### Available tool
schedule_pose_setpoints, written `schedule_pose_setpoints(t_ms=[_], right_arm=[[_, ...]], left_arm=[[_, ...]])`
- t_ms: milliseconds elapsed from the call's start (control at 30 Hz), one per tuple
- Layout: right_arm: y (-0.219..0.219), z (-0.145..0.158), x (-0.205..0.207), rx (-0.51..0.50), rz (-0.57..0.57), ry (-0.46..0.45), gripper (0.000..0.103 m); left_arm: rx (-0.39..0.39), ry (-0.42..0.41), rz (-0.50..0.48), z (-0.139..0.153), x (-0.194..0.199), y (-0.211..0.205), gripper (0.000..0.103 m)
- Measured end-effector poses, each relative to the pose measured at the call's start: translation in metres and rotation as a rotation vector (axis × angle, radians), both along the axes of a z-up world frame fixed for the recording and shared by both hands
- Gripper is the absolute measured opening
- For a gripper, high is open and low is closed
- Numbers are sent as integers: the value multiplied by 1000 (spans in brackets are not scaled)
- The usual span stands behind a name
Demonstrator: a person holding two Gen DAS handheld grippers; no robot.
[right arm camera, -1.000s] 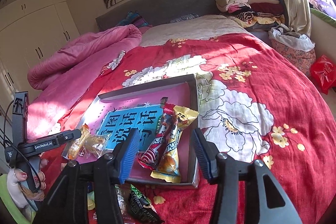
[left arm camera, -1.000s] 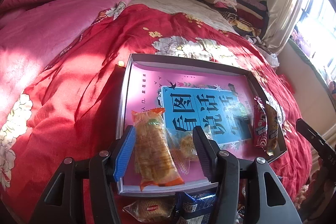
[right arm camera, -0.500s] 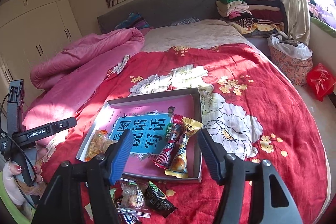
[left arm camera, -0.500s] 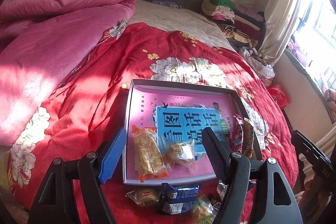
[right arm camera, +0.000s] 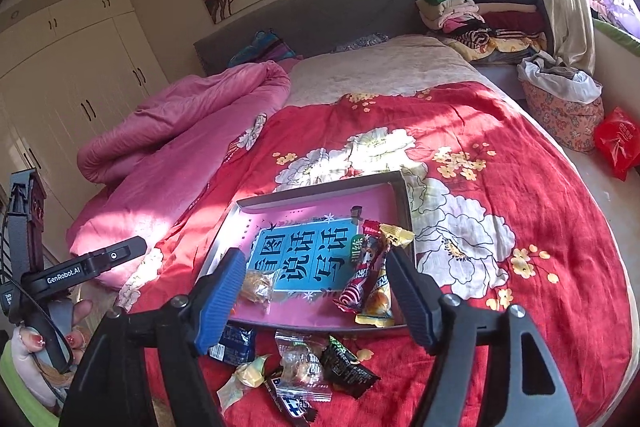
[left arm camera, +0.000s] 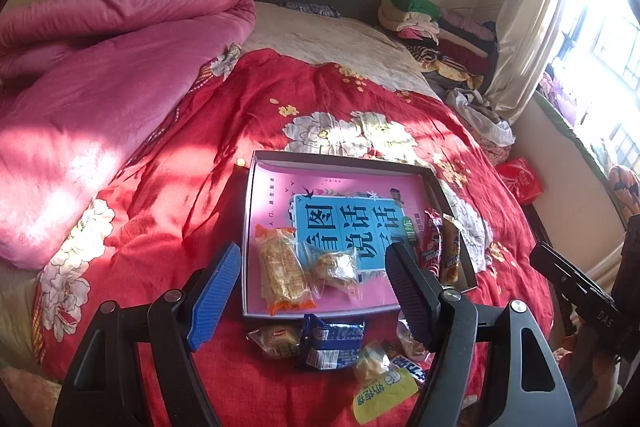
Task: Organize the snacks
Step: 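Withdraw both tools from tray toward remaining snacks in front of it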
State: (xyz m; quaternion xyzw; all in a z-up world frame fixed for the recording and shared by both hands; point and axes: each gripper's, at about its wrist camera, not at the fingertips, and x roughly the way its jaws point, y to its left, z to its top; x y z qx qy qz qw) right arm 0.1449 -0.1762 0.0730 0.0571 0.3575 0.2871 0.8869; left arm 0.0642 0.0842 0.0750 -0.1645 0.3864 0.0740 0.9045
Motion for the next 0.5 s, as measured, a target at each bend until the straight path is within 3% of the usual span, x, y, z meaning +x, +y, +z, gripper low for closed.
schedule_pose_setpoints(t_ms=[233, 500], right_arm=[[6, -12, -14, -69, 56, -1, 72], [11, -28, -17, -96, 97, 57, 72]], left_arm=[[24, 32, -75, -18, -9, -19, 76], [14, 92, -77, -46, -11, -11, 77]])
